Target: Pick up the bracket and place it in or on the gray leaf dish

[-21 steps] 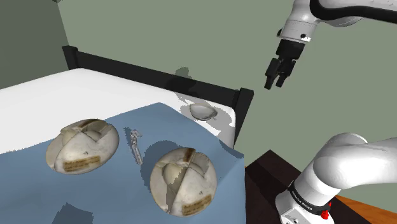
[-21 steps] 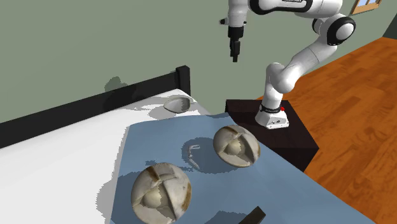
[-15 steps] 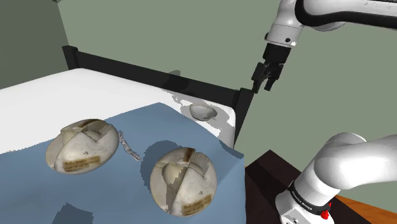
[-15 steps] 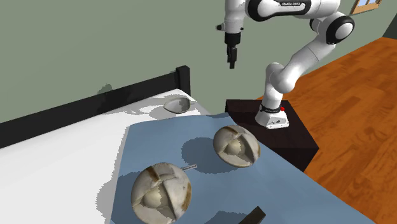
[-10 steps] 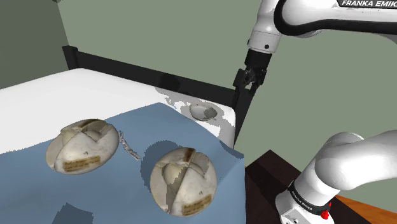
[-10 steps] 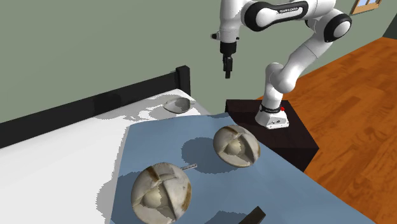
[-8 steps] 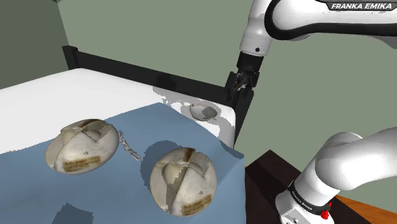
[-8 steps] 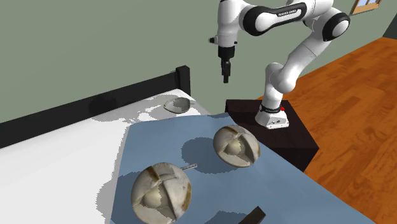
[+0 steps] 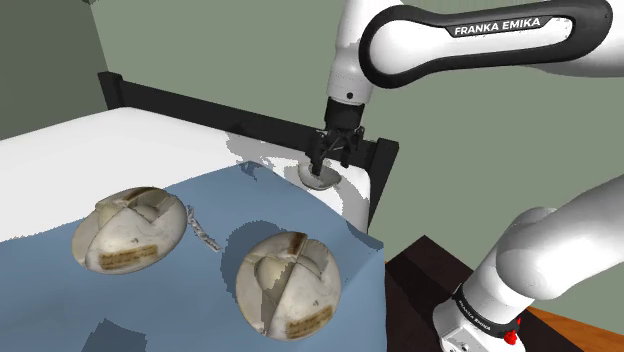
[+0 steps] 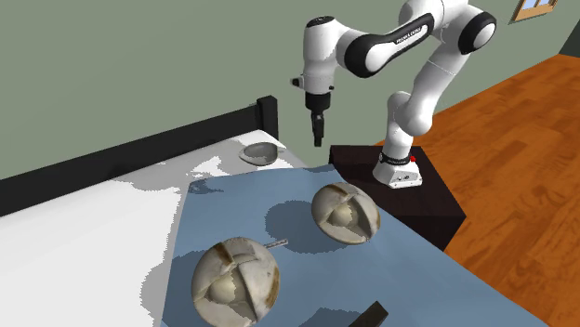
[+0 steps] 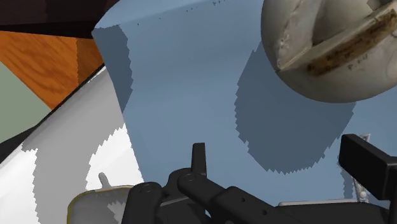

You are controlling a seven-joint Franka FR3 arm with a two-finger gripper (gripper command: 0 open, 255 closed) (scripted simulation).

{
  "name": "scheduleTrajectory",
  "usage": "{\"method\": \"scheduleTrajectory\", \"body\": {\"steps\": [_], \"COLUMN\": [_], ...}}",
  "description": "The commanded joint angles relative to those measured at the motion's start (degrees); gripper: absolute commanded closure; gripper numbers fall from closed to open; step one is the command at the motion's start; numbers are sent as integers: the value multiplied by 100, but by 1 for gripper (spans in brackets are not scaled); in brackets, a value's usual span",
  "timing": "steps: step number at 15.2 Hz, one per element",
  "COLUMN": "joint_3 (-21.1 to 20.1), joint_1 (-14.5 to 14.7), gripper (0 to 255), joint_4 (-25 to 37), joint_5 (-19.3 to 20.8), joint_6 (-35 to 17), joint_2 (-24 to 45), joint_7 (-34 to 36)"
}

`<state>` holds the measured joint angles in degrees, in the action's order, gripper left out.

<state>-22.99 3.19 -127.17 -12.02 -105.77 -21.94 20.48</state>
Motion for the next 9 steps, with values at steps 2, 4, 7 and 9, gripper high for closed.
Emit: {"method": "scheduleTrajectory", "body": {"steps": [2, 4, 7, 9], "joint_3": [-335, -544, -822, -967], "joint_1": [19, 33, 84, 157], "gripper": [0, 0, 0, 0], "joint_4": [320, 571, 1001, 1329], "joint_5": [133, 292, 625, 906], "joint_6": [-281, -445, -643, -735], "joint_2": [580, 1002, 1681, 2162], "joint_7": [413, 705, 1179, 1512]}}
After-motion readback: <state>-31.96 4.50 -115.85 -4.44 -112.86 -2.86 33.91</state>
